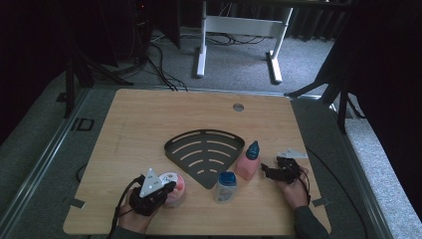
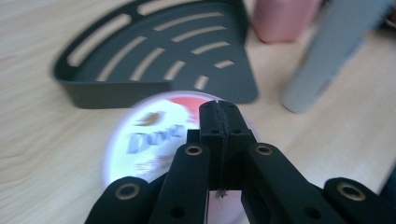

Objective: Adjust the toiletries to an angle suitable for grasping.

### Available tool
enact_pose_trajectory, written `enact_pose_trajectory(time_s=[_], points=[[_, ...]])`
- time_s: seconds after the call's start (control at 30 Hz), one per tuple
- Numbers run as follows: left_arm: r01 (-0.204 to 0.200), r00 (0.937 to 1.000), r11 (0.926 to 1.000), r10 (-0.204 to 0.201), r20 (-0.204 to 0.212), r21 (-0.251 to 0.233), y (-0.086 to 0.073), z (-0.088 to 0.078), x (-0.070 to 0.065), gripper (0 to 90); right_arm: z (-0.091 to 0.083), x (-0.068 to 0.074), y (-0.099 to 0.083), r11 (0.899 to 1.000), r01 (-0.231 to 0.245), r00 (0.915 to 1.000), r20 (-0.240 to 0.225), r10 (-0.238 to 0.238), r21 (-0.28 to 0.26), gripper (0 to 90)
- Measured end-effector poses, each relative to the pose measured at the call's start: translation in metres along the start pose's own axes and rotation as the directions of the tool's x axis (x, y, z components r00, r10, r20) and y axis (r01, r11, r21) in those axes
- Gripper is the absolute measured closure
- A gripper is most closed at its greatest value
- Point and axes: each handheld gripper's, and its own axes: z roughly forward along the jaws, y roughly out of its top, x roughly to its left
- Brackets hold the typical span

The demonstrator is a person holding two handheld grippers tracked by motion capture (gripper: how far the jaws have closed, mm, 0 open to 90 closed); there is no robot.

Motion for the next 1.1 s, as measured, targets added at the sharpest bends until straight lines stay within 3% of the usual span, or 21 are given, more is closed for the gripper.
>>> enact_pose_trajectory(time_s=[0.17, 0.27, 0.4, 0.5, 1.1], points=[[-0.009, 0.9989, 0.9998, 0.008, 0.045, 0.019, -0.007, 0.009, -0.013, 90.0, 0.000, 0.000, 0.000, 1.000, 0.002, 1.0000, -0.002, -0.002, 0.000, 25.0], [0.012, 0.9981, 0.9998, -0.013, 0.060, 0.016, -0.008, 0.006, -0.013, 90.0, 0.000, 0.000, 0.000, 1.000, 0.003, 1.0000, -0.003, -0.003, 0.000, 24.9], [-0.011, 0.9965, 0.9997, 0.009, 0.083, 0.024, -0.010, 0.003, -0.020, 90.0, 0.000, 0.000, 0.000, 1.000, 0.004, 1.0000, -0.004, -0.004, 0.000, 24.9], [-0.032, 0.9959, 0.9987, 0.029, 0.086, 0.040, -0.011, 0.006, -0.025, 90.0, 0.000, 0.000, 0.000, 1.000, 0.004, 1.0000, -0.005, -0.004, 0.001, 24.9], [-0.055, 0.9951, 0.9952, 0.048, 0.086, 0.080, -0.016, 0.020, -0.028, 89.9, 0.000, 0.000, 0.000, 1.000, 0.007, 0.9999, -0.007, -0.007, 0.000, 24.7]])
